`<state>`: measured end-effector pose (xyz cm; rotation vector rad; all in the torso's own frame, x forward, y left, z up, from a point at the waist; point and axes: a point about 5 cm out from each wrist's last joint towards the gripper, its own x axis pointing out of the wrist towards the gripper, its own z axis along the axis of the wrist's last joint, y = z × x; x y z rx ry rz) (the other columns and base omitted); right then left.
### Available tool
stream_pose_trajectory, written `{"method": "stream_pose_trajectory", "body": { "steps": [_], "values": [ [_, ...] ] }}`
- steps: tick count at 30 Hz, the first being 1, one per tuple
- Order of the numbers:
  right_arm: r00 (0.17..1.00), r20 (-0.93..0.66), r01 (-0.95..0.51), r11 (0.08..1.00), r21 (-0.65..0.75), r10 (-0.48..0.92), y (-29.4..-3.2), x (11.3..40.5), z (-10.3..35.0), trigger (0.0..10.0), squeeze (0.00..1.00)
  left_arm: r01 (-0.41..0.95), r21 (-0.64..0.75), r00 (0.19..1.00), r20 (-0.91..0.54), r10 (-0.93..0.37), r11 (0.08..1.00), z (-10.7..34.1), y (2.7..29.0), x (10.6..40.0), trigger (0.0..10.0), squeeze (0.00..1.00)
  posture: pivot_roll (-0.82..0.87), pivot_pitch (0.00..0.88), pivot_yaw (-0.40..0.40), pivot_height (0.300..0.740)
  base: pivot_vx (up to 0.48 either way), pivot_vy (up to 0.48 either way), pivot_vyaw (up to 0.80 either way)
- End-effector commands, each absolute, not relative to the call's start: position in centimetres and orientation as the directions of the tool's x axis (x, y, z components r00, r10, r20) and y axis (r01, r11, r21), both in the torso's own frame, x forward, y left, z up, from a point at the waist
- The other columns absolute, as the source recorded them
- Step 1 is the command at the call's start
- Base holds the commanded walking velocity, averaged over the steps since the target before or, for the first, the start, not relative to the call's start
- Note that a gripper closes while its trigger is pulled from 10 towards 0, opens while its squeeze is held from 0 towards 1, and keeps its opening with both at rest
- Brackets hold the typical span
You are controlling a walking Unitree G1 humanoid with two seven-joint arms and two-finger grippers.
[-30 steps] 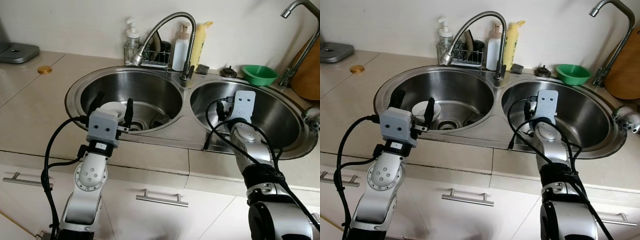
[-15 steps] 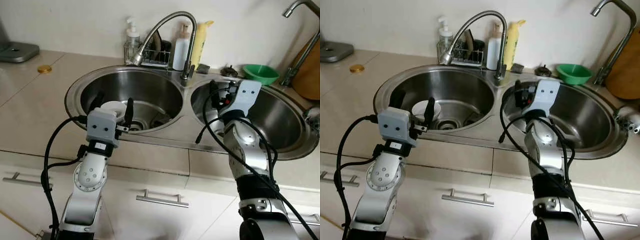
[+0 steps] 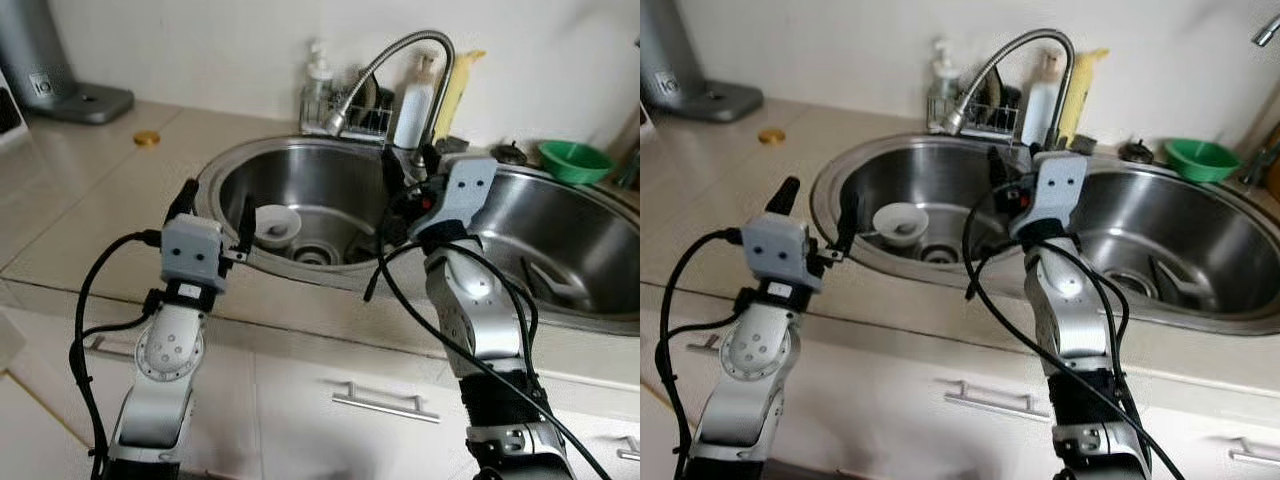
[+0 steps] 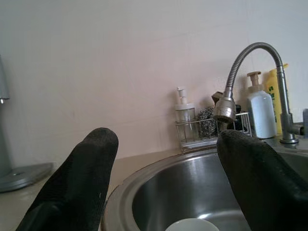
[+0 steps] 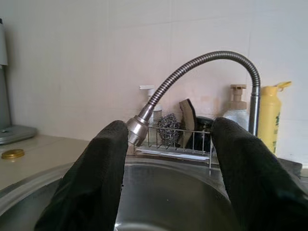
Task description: Kitchen organization
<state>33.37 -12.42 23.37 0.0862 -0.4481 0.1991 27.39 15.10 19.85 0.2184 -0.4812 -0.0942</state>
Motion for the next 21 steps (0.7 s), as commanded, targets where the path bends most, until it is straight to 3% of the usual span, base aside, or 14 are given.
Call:
{"method": "stream_pose_trajectory", "body": {
  "steps": [1, 21],
  "values": [
    [0.886, 0.433, -0.197, 0.98, 0.024, 0.167, -12.9, 33.0, 23.2, 10.0, 0.0, 0.073, 0.228, 0.873, 0.455, -0.172, 0.971, 20.1, 14.3, 27.2, 10.0, 0.0, 0.07, 0.0, -0.072, 0.74, 0.0, 0.48, 0.0],
    [0.89, 0.414, -0.199, 0.98, -0.024, 0.191, -12.9, 31.5, 22.1, 10.0, 0.0, 0.091, 0.224, 0.871, 0.455, -0.187, 0.97, 19.9, 14.0, 27.2, 10.0, 0.0, 0.05, 0.0, -0.064, 0.74, 0.0, 0.48, 0.0]
  ]
}}
